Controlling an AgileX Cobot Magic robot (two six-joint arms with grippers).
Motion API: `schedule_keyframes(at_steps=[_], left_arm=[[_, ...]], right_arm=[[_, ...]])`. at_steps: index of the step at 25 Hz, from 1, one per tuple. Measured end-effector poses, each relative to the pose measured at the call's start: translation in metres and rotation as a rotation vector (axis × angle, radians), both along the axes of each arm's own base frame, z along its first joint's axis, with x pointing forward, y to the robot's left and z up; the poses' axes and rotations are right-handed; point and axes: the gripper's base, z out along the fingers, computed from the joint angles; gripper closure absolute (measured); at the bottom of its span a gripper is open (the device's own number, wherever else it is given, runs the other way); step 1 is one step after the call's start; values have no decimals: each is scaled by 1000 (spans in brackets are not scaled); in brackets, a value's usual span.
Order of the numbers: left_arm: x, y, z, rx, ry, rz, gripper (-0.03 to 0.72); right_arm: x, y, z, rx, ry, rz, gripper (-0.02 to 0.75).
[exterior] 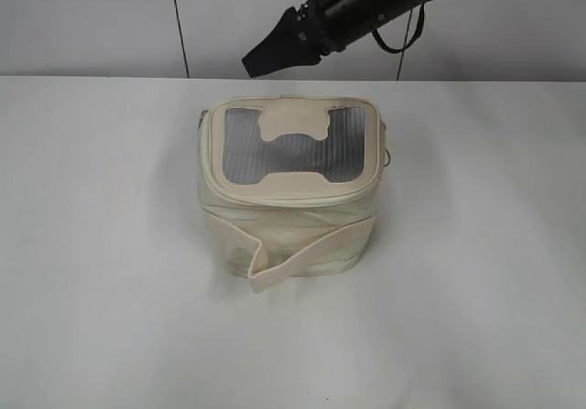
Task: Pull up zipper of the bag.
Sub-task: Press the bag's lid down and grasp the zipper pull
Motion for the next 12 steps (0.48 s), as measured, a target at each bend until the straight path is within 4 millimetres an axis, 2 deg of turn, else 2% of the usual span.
schedule_keyframes(at_steps=[5,12], left_arm=[[0,0,0,0,0,0,450],[0,0,0,0,0,0,451]], right_arm=[[3,10,-14,-22,27,11,283],[6,10,-29,-51,44,8,309]])
